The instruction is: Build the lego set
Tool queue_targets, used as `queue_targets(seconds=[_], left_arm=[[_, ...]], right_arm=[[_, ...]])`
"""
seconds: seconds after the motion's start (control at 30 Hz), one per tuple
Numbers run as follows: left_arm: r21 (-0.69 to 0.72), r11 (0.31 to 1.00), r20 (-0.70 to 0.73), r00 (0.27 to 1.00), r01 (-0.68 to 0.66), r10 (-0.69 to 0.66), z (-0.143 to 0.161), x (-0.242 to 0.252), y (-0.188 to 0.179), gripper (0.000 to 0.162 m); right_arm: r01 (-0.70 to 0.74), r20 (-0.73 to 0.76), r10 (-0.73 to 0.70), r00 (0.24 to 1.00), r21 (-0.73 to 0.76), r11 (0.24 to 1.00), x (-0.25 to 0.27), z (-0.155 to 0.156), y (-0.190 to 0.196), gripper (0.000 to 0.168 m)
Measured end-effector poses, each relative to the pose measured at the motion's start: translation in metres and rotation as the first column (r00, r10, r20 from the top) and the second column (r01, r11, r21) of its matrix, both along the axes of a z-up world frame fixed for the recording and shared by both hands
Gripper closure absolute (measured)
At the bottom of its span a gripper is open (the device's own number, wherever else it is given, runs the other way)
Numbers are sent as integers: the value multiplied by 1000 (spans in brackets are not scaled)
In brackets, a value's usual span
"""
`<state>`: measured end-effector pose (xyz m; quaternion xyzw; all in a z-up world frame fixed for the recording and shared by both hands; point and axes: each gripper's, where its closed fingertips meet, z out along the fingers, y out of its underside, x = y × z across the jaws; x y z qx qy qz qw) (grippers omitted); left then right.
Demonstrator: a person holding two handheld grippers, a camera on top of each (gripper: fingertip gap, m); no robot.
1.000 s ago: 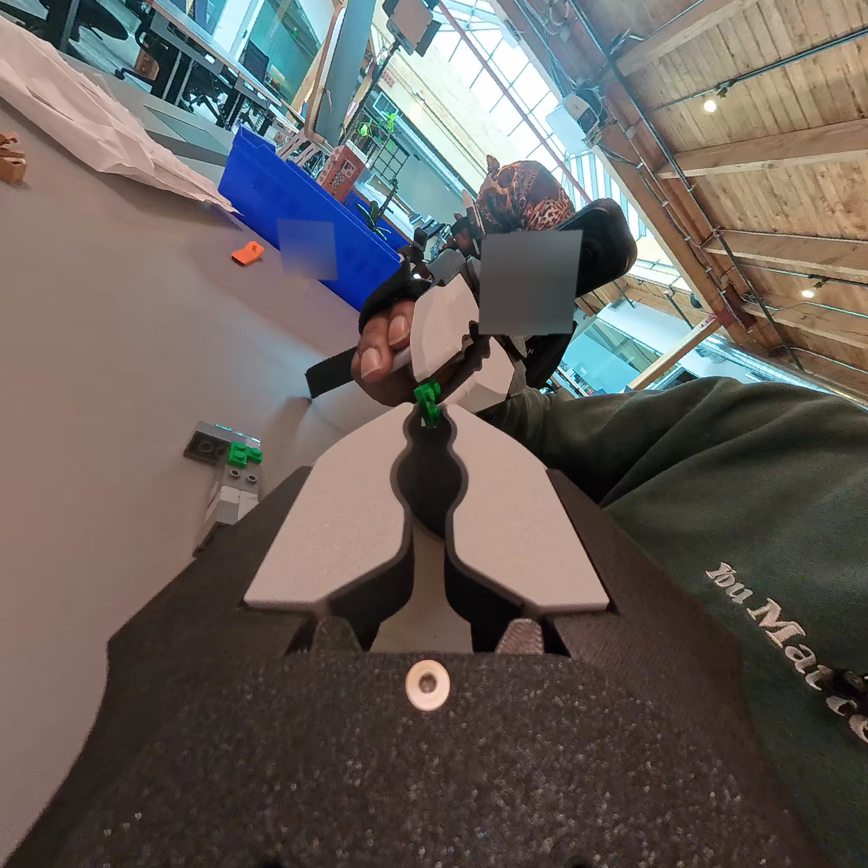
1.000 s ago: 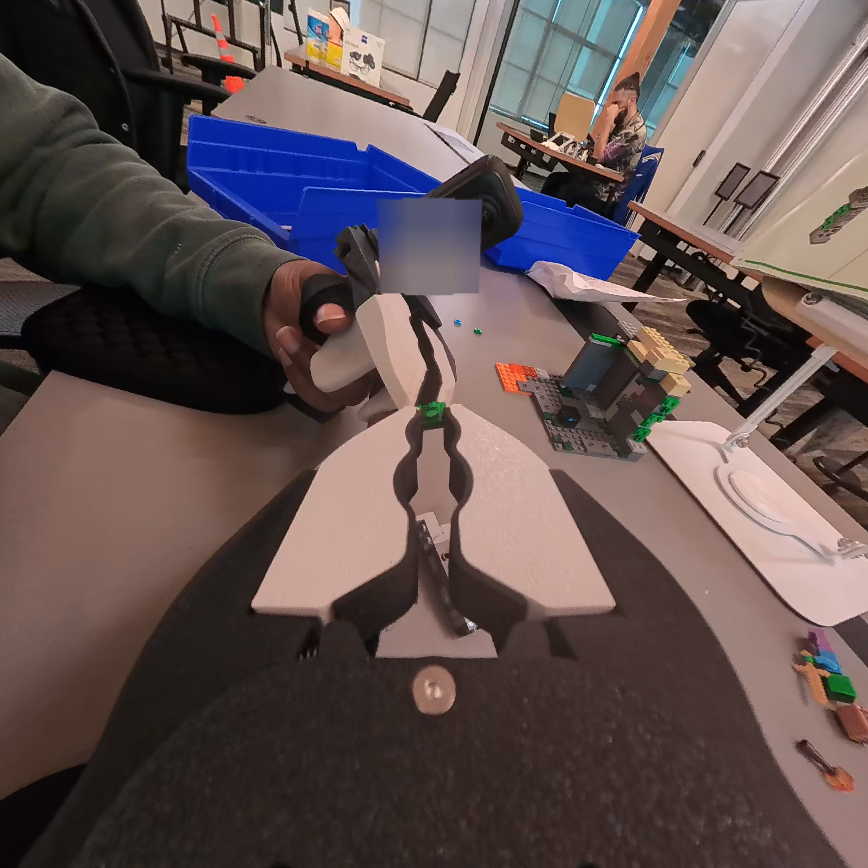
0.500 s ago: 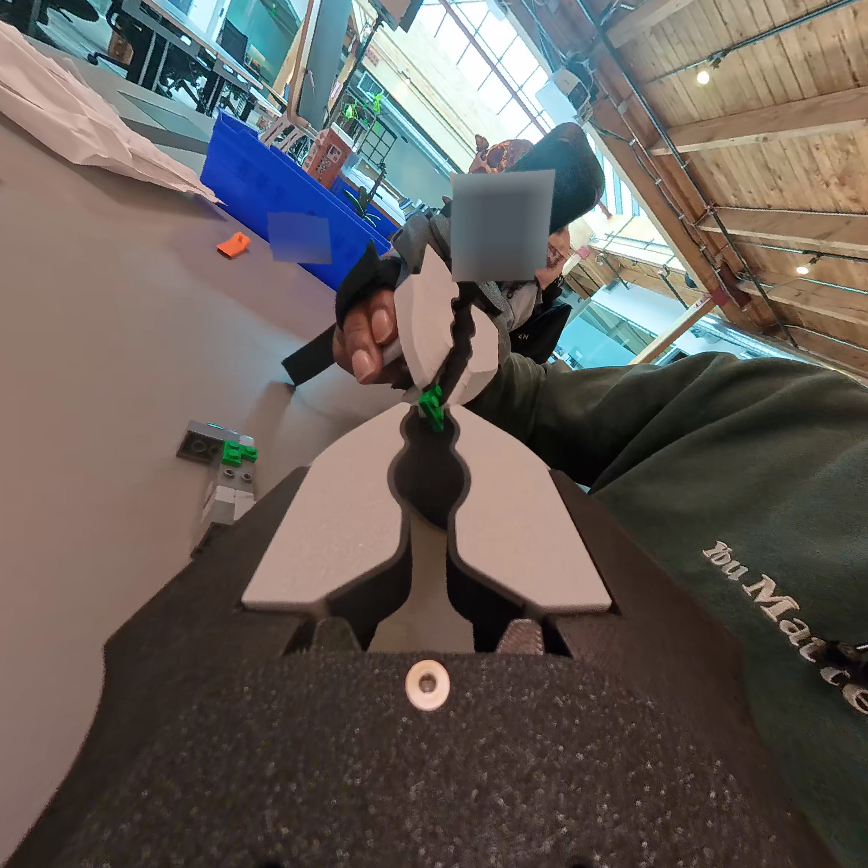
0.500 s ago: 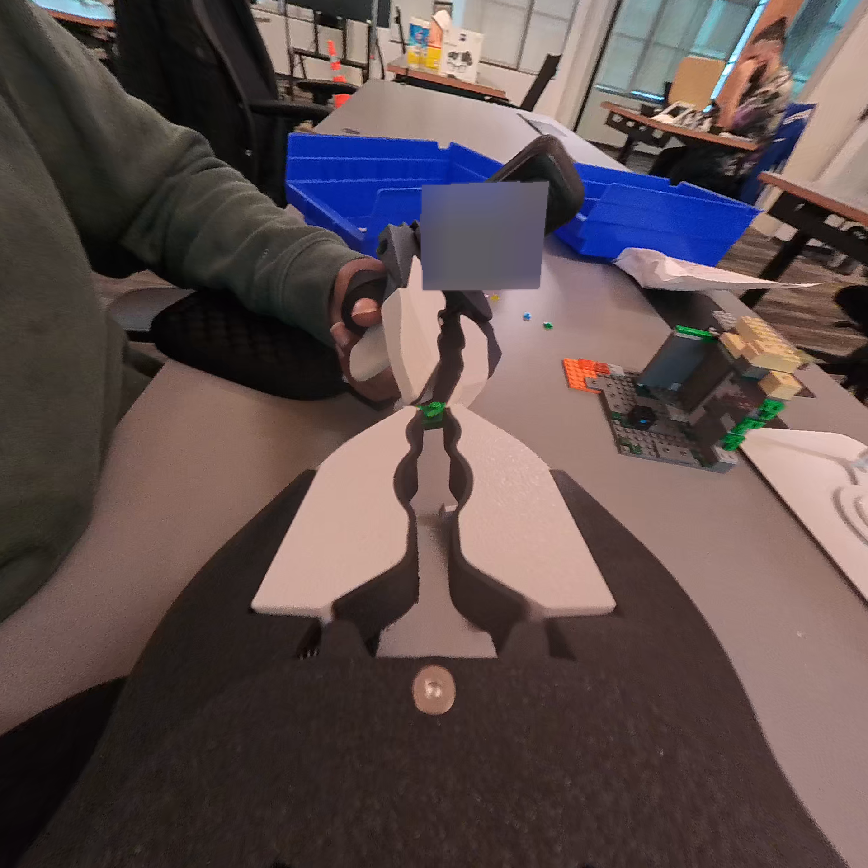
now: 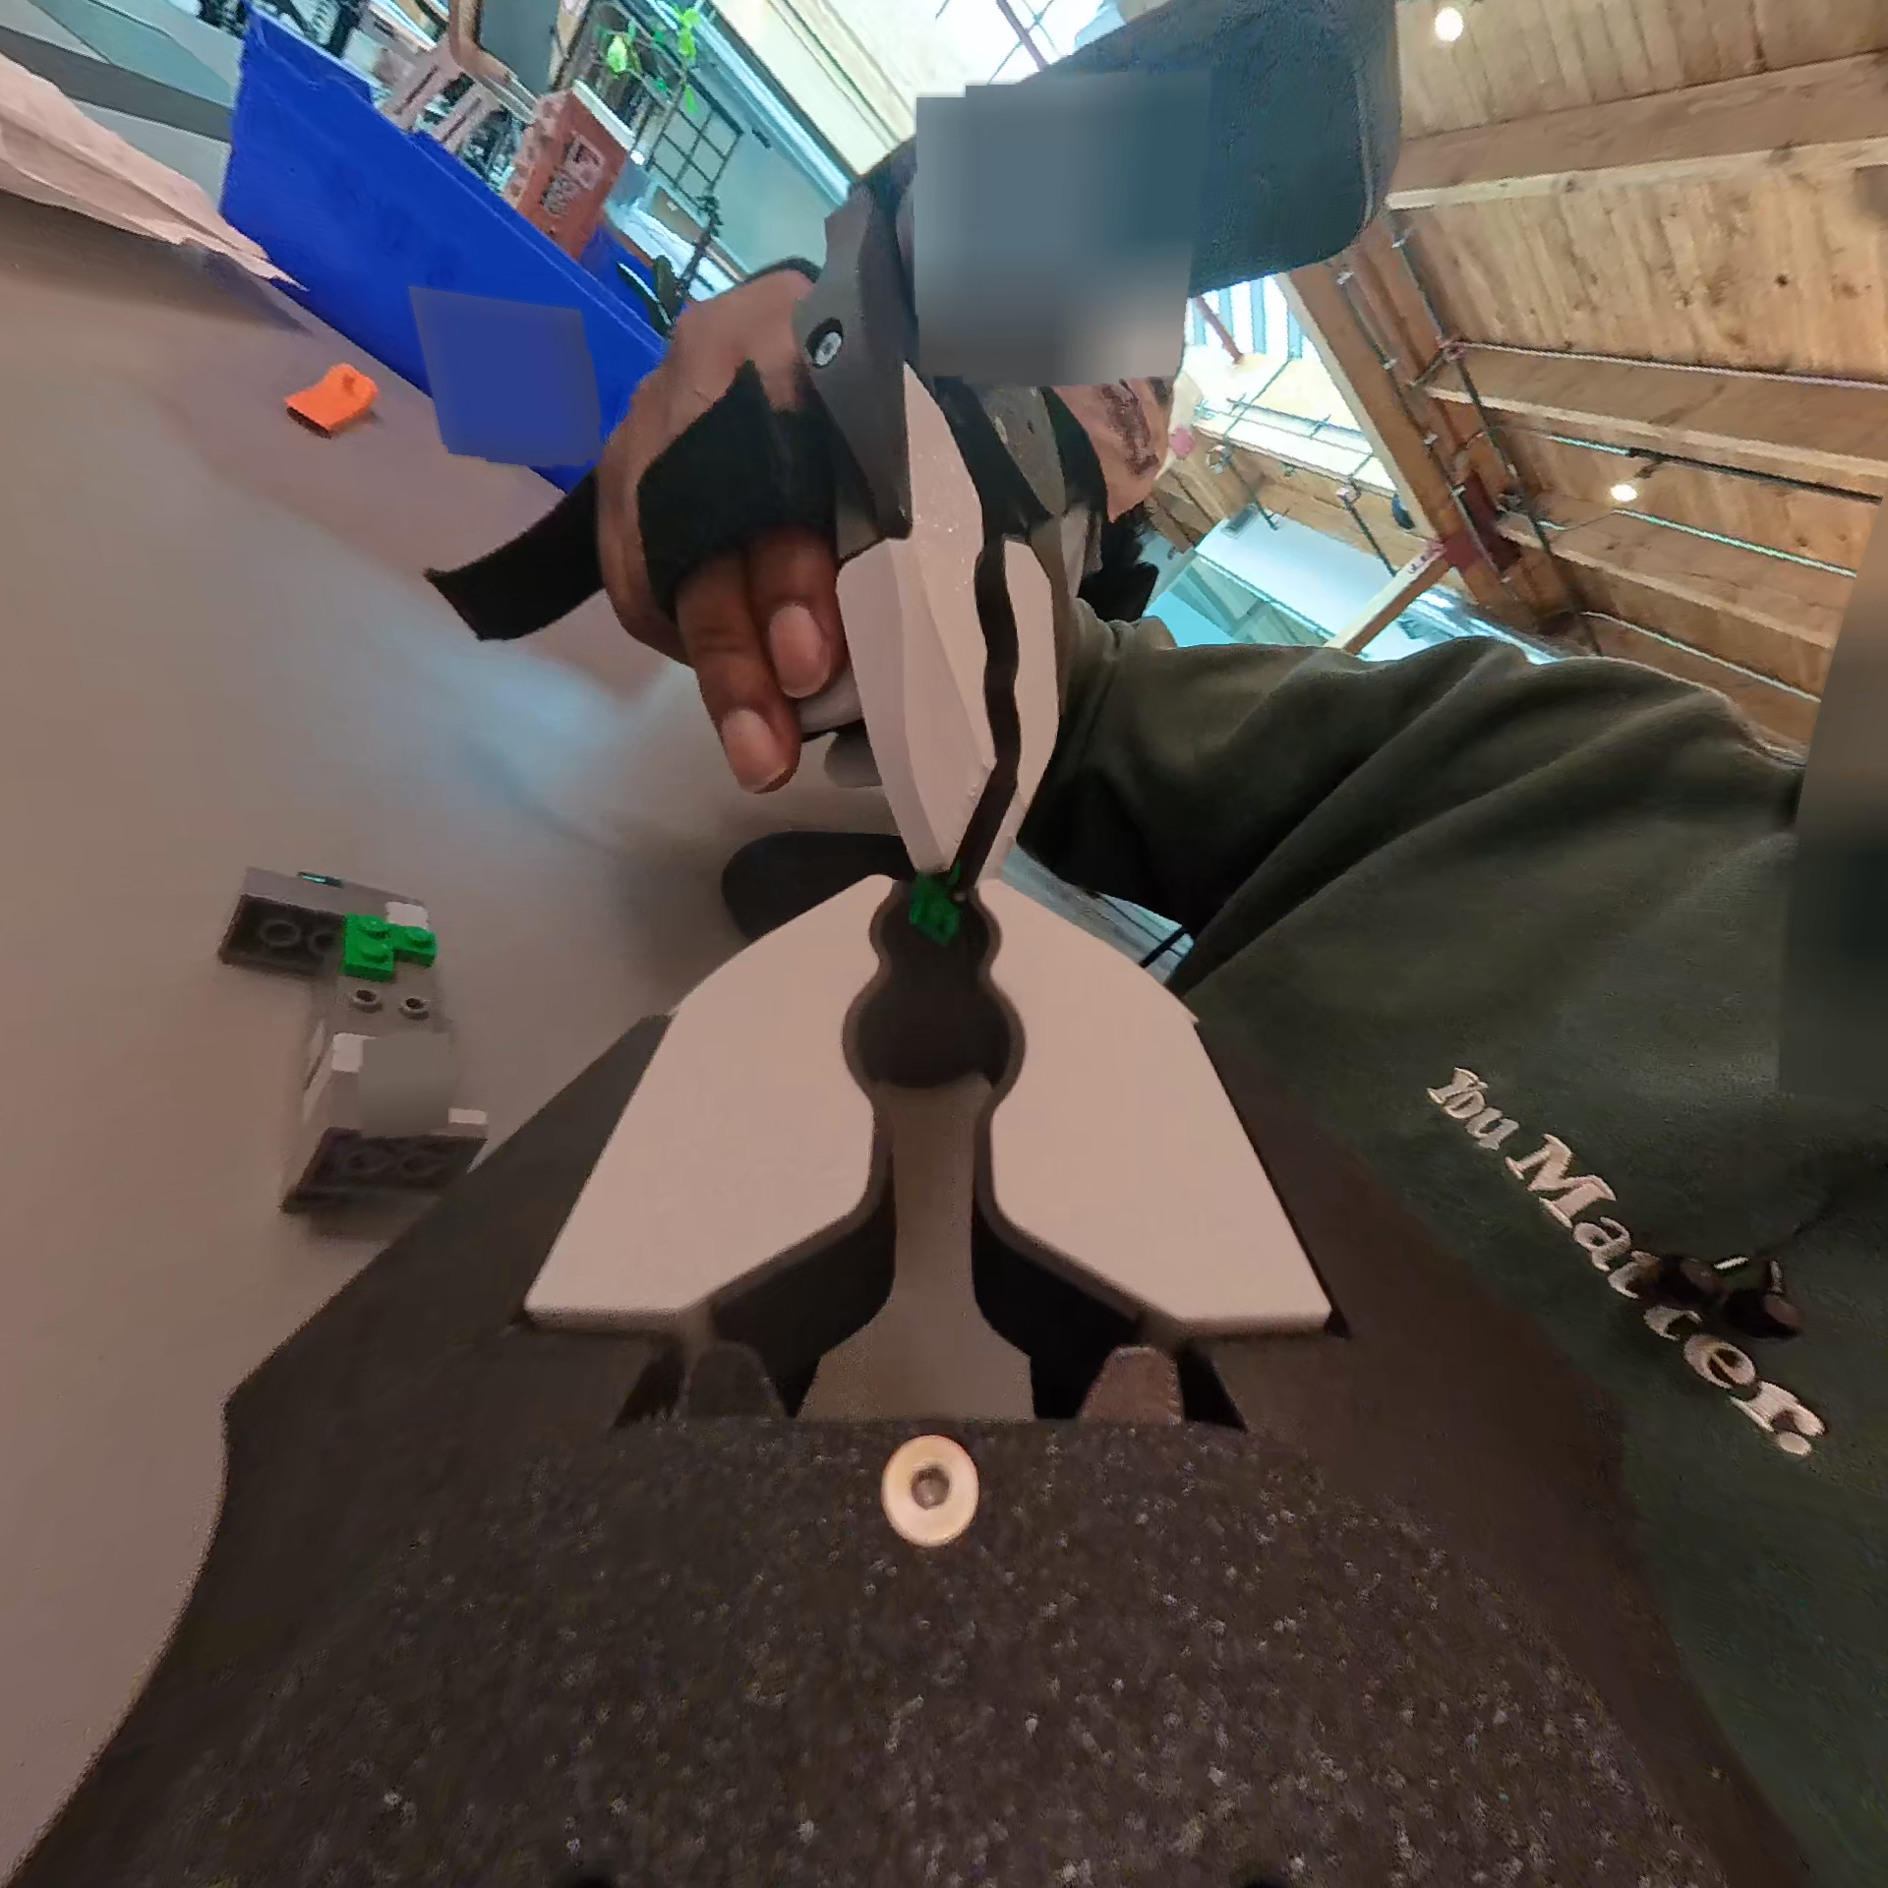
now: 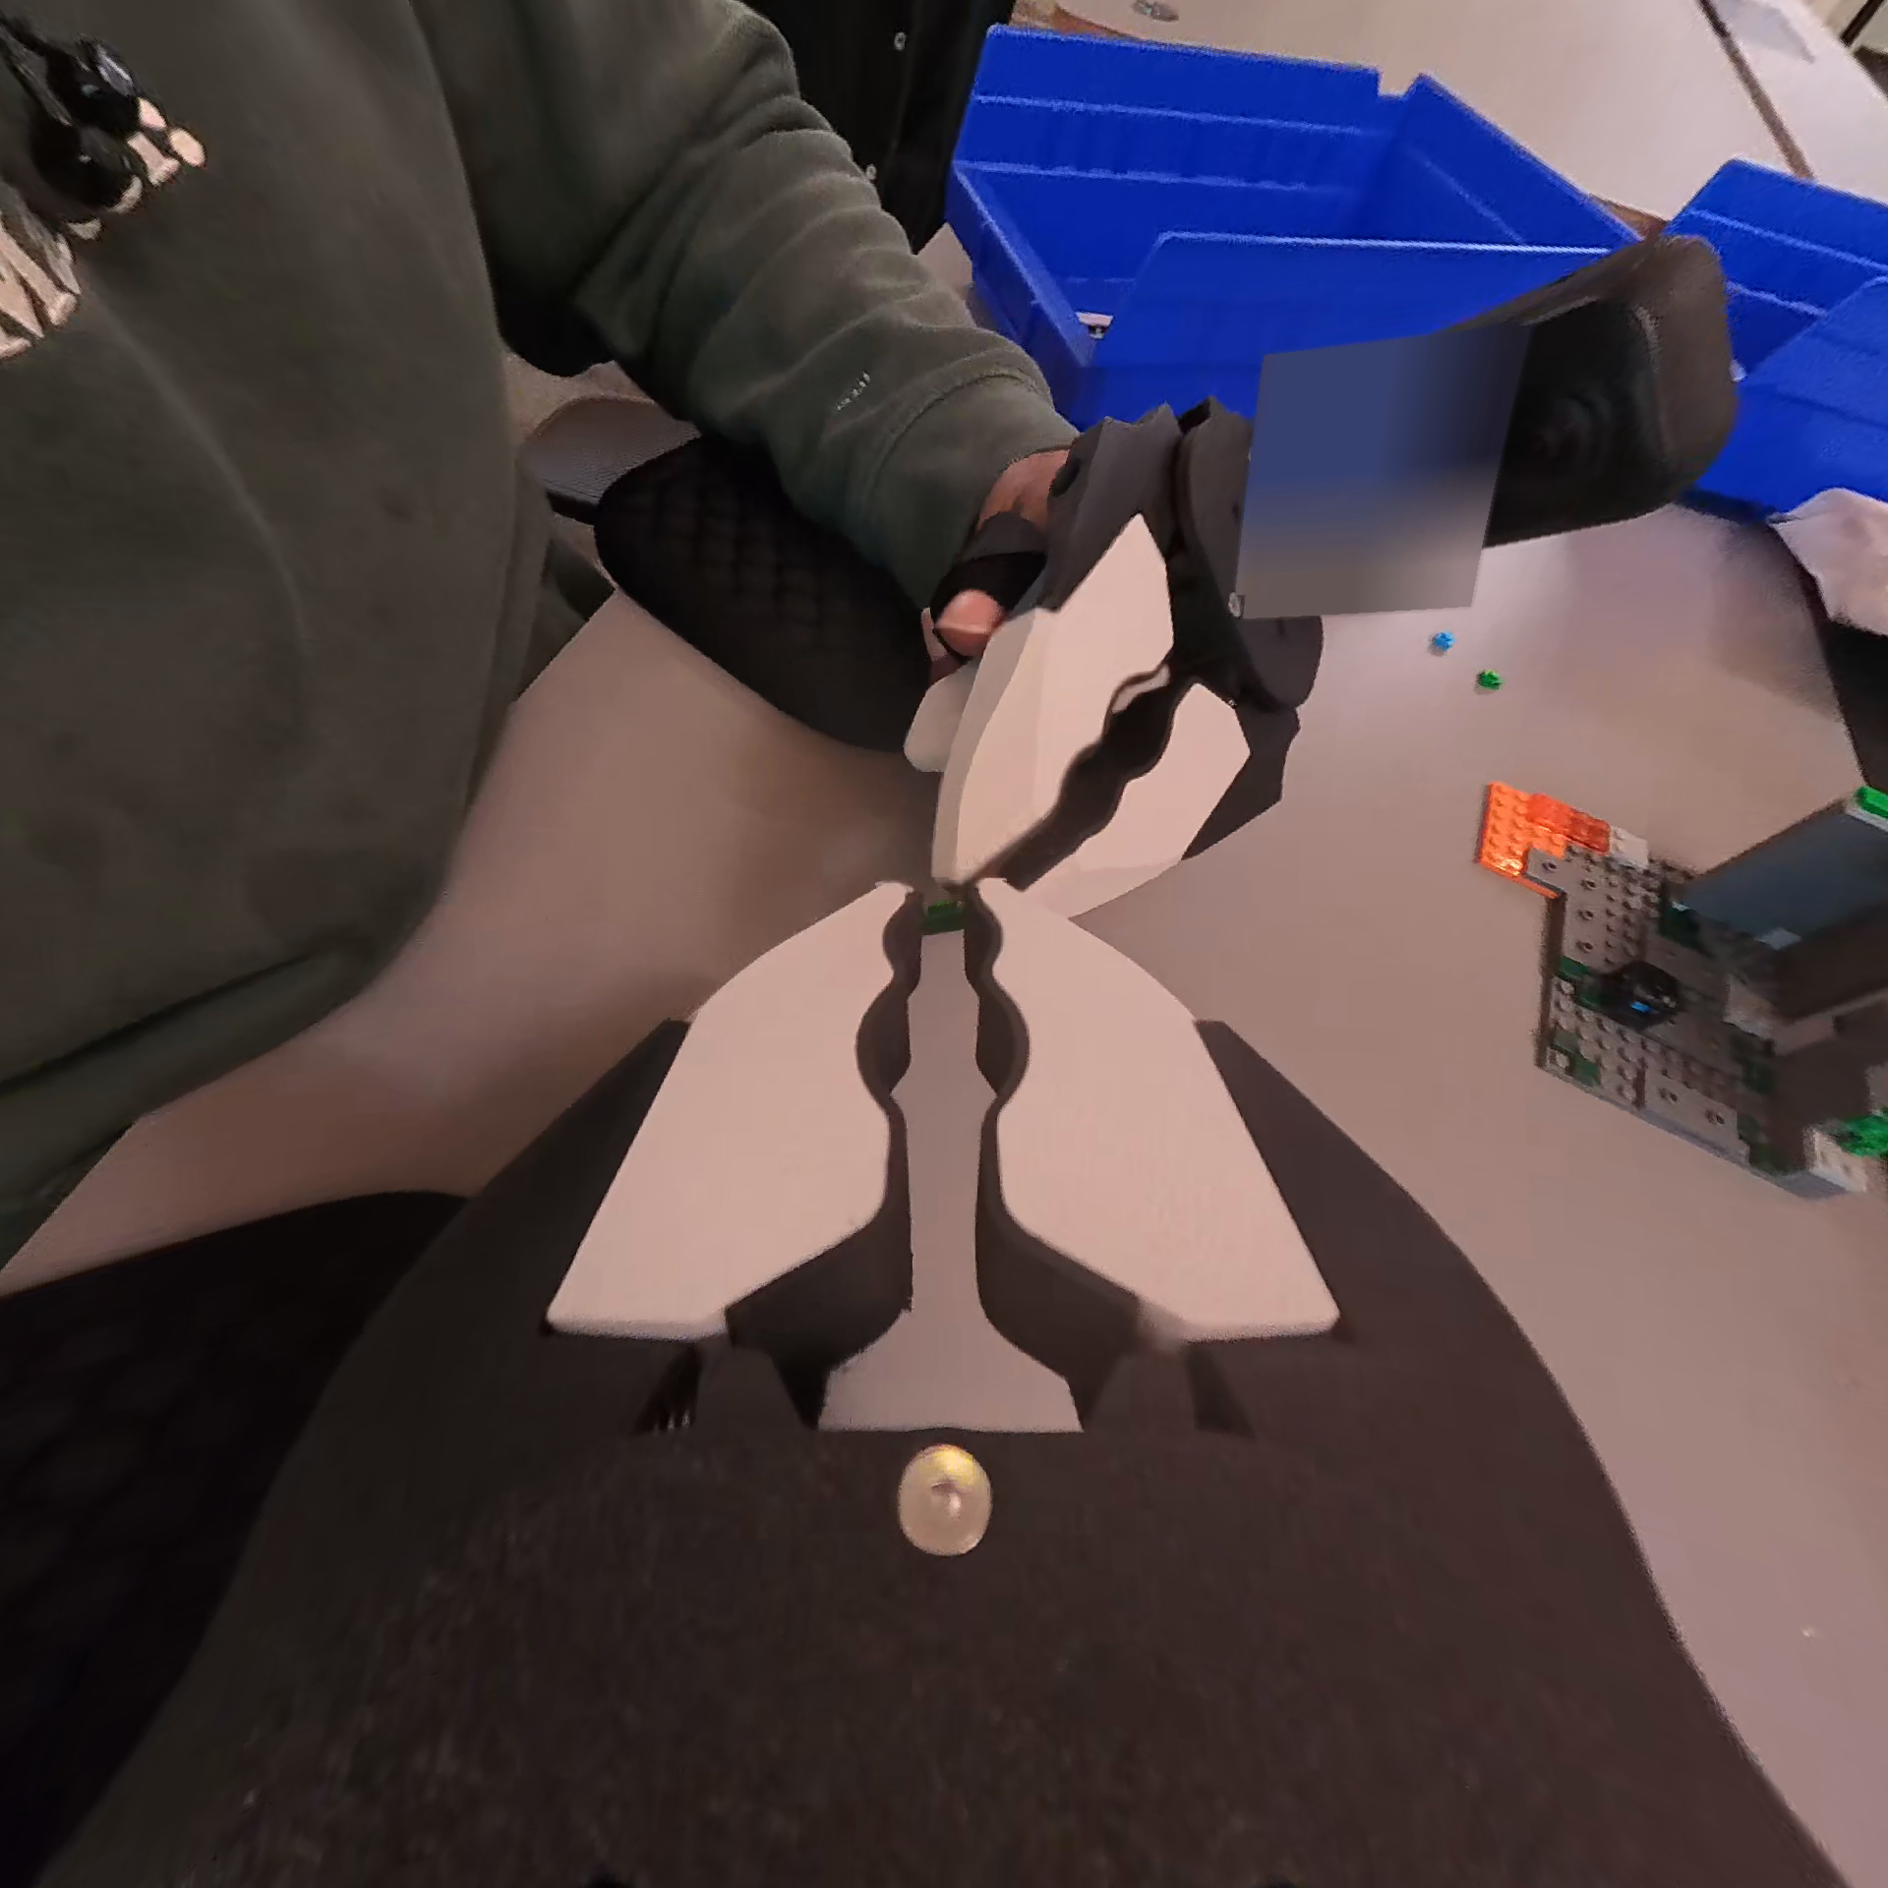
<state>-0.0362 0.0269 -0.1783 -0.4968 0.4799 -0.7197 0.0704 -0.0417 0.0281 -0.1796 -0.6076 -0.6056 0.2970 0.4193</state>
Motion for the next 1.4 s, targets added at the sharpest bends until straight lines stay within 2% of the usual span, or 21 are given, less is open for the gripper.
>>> queue_targets(seconds=[0.33,0.47,0.57,0.7,0.8,0.93,1.1,1.2,1.4], left_arm=[[37,998,16,998,52,-53,1,-3,-10,156],[-66,992,25,994,-108,110,11,4,18,157],[-158,954,-14,967,-254,255,11,9,43,157],[-200,906,-56,927,-374,371,7,11,63,157],[-231,882,-70,911,-411,406,8,14,66,157],[-227,860,-82,889,-458,451,6,15,69,157],[-247,845,-100,880,-475,465,3,14,73,157],[-242,842,-101,876,-482,472,3,15,72,157],[-250,836,-110,873,-488,476,0,16,73,157]], right_arm=[[-81,-5,81,997,-43,996,-7,3,-9,161],[89,-64,-88,994,9,996,3,12,15,160],[245,-81,-238,968,98,964,9,14,28,153],[456,-69,-452,889,227,861,13,6,41,153],[553,-42,-566,823,284,783,15,-2,49,150],[612,-43,-639,768,344,713,16,-3,58,151],[615,-16,-655,755,362,700,18,-5,65,157],[615,13,-660,751,350,707,20,-9,68,152],[614,7,-665,747,377,694,16,-8,70,157]])
